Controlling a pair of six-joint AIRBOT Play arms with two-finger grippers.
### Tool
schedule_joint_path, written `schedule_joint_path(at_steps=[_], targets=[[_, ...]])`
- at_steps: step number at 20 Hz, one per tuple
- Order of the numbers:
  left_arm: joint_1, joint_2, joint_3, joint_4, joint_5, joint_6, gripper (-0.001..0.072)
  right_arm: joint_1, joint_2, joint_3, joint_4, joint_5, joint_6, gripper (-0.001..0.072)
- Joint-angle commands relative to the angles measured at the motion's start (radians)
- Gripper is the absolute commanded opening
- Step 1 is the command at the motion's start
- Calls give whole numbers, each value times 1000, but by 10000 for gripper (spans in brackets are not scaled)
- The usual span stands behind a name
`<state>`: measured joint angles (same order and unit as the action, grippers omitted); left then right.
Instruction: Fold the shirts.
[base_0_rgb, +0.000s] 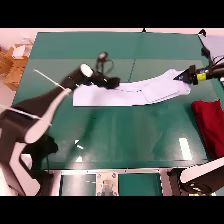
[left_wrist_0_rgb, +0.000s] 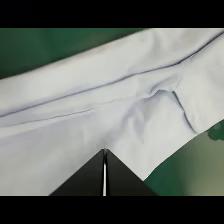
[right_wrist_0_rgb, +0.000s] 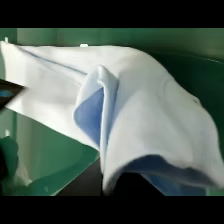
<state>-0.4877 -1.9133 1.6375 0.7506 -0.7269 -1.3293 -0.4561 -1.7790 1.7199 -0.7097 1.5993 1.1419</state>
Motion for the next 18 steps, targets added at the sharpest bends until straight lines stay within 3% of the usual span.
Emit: schedule_joint_path(at_steps=[1, 5, 11, 14, 18], targets=[[-124, -119, 26, -132, 130, 3, 25, 47, 146, 10, 3, 44, 34, 17], [-188, -195, 75, -196, 167, -1, 25, 111, 278, 24, 3, 43, 53, 17], [-177, -201, 86, -240, 125, 1, 25, 150, 299, 24, -12, 43, 87, 17], [-104, -158, 114, -235, -24, 3, 25, 149, 299, 24, -11, 43, 113, 17], [71, -104, 280, -224, -381, 41, 25, 190, 299, 24, -11, 17, 143, 17]])
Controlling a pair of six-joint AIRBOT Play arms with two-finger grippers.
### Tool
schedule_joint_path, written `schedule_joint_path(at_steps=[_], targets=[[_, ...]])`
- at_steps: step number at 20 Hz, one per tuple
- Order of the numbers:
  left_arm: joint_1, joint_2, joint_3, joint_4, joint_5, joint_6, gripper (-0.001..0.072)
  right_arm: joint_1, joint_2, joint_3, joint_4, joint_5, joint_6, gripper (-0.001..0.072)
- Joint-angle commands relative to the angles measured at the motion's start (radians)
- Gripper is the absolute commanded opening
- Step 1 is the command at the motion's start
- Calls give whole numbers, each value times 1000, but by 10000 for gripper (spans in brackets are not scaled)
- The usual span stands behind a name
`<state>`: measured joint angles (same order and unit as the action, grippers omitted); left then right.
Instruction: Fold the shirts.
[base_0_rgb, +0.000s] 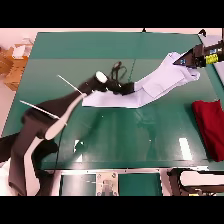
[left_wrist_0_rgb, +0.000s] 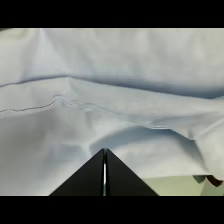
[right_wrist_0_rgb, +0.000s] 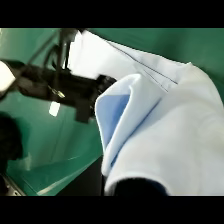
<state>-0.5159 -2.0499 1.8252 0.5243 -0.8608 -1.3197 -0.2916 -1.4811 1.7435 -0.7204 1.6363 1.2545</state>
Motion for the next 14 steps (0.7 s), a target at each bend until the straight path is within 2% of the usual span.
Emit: schedule_joint_path(at_steps=[1, 4, 7, 9, 12, 13, 14], targets=[[152, 41, 148, 11, -344, 31, 25, 50, 1, 1, 0, -32, 49, 17], [306, 67, 260, 13, -544, 27, 24, 198, -3, -7, -1, -128, 82, 17], [460, 116, 253, 18, -610, 27, 25, 401, -40, -53, -1, -325, 82, 18], [546, 124, 251, 16, -650, 15, 26, 549, -111, -79, -1, -484, 82, 18], [631, 124, 251, 16, -675, 16, 26, 777, -296, -86, 38, -851, 106, 39], [648, 124, 251, 16, -679, 17, 25, 840, -360, -86, 65, -986, 106, 217], [660, 124, 251, 18, -683, 20, 26, 891, -418, -82, 101, -1098, 107, 455]])
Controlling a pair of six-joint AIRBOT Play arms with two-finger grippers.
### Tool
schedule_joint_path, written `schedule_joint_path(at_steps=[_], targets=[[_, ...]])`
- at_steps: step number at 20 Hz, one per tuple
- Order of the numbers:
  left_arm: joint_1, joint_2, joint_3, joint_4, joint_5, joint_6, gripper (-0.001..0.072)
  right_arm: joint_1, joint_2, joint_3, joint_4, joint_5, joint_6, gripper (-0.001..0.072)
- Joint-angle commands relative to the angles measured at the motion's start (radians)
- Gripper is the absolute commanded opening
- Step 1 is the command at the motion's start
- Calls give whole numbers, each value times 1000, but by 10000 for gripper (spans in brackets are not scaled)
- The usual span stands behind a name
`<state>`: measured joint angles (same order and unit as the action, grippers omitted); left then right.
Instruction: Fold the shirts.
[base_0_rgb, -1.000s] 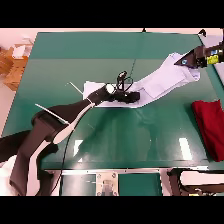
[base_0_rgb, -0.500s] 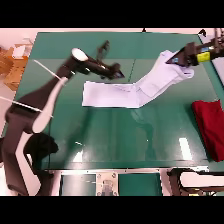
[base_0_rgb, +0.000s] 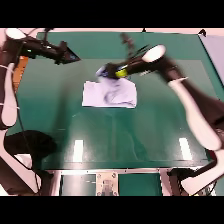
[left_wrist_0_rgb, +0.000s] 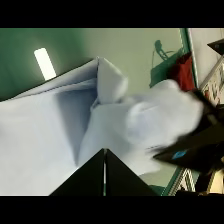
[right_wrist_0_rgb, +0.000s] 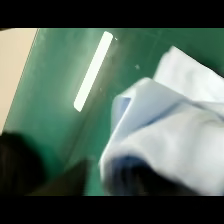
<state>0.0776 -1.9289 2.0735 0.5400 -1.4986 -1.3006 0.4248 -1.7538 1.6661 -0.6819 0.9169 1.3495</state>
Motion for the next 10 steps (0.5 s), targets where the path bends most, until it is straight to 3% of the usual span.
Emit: schedule_joint_path(at_steps=[1, 3, 10], targets=[[74, 3, 3, 4, -47, 2, 26, 194, -177, -1, 104, -423, 13, 472], [78, 3, 3, 7, -59, 39, 25, 154, -166, -1, 113, -380, 12, 472], [78, 3, 3, 20, -109, 79, 25, -351, 2, -29, 25, 175, 52, 473]])
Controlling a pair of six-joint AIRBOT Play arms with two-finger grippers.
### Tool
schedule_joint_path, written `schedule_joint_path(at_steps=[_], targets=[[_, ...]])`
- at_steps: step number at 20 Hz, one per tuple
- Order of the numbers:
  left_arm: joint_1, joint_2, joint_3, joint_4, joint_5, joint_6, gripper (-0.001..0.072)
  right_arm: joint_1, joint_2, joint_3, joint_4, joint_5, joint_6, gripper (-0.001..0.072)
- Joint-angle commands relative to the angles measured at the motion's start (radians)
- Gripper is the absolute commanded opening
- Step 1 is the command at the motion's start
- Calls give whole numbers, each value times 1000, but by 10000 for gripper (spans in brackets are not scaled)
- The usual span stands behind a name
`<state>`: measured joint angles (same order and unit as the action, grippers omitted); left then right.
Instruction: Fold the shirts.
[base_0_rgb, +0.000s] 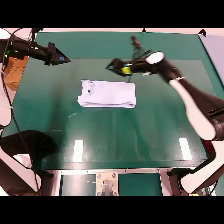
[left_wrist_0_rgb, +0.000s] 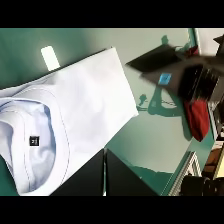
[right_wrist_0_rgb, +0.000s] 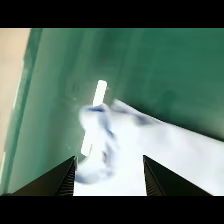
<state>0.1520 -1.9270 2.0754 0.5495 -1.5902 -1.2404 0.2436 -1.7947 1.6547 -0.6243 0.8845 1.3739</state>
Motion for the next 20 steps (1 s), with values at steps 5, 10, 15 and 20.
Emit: schedule_joint_path(at_steps=[5, 10, 15, 20], targets=[[4, 1, 1, 12, -16, 18, 25, -342, 48, -277, -109, 270, 55, 562], [4, 1, 1, 12, -15, 18, 25, -257, -42, -399, 53, 198, -71, 562], [4, 1, 1, 12, -16, 18, 25, -149, -82, -332, 223, 140, -138, 284], [4, 1, 1, 16, -22, 18, 26, -179, -19, -127, 187, 240, -89, 17]])
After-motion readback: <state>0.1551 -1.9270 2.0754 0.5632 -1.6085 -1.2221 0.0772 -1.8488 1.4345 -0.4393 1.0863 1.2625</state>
